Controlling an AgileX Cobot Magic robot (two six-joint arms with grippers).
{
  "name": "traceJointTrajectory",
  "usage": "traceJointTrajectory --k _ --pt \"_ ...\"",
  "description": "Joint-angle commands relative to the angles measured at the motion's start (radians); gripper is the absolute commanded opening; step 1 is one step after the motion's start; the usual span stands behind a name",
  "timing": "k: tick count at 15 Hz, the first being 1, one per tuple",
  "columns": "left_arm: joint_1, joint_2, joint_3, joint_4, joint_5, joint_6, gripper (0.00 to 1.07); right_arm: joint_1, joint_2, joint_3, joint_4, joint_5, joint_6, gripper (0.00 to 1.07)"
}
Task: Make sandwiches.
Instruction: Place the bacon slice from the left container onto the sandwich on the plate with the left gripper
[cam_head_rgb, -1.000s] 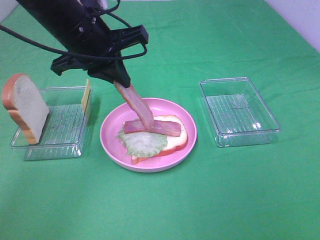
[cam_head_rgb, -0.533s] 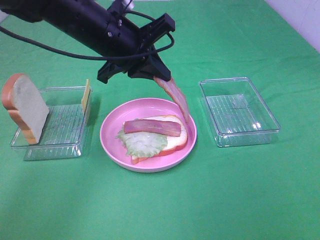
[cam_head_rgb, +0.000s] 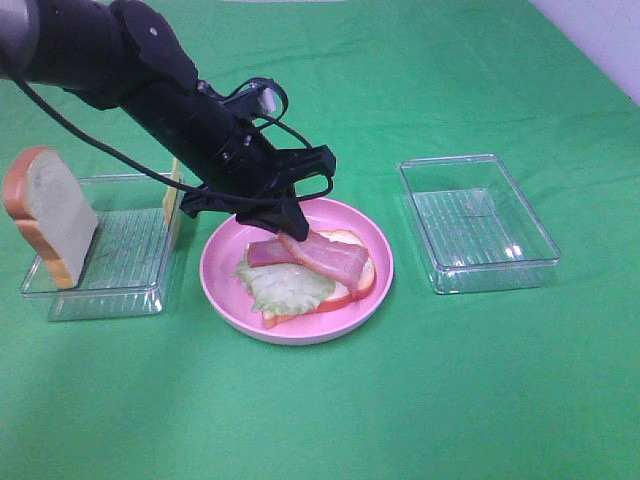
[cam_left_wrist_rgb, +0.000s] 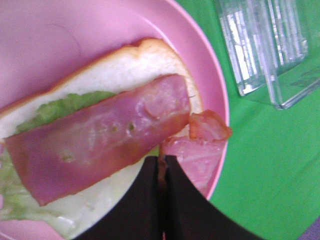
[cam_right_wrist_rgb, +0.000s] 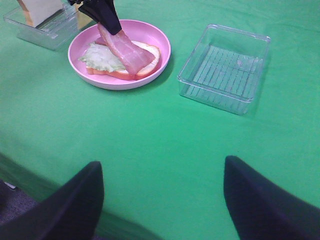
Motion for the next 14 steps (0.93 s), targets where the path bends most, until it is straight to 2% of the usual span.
traceJointTrajectory --k 1,2,3,6,9,10,11,12,13,14 --pt "-0.007 -0.001 -0.003 0.157 -0.011 -0.109 0.0 0.001 -0.011 0.002 -0.002 -0.013 -0.011 0.66" --pt "-0.007 -0.001 -0.003 0.223 -0.011 -0.157 0.0 0.001 -0.011 0.002 -0.002 -0.013 -0.011 0.66" --pt "-0.007 -0.001 -0.003 0.309 -0.012 -0.23 0.0 0.001 -0.011 0.002 -0.002 -0.013 -0.011 0.66" --pt "-0.007 -0.001 -0.003 0.338 -0.012 -0.255 0.0 0.001 -0.011 0.002 -0.002 -0.013 -0.011 0.66" --pt "-0.007 -0.001 -0.003 0.287 0.006 -0.264 0.0 0.001 -0.011 0.002 -0.002 -0.013 -0.011 0.66" --pt "-0.007 -0.001 -0.003 0.272 0.016 -0.264 0.12 0.001 -0.011 0.002 -0.002 -0.013 -0.011 0.66" --pt "-0.007 -0.001 -0.003 0.272 0.016 -0.264 0.12 0.001 -0.011 0.002 -0.002 -0.013 -0.011 0.66" --pt "-0.007 -0.001 -0.003 0.271 0.028 -0.26 0.35 0.001 -0.011 0.002 -0.002 -0.013 -0.011 0.66" --pt "-0.007 -0.001 -0.003 0.271 0.048 -0.26 0.51 0.001 -0.011 0.002 -0.002 -0.013 -0.011 0.66" --pt "-0.007 -0.001 -0.011 0.272 0.077 -0.258 0.74 0.001 -0.011 0.002 -0.002 -0.013 -0.011 0.66"
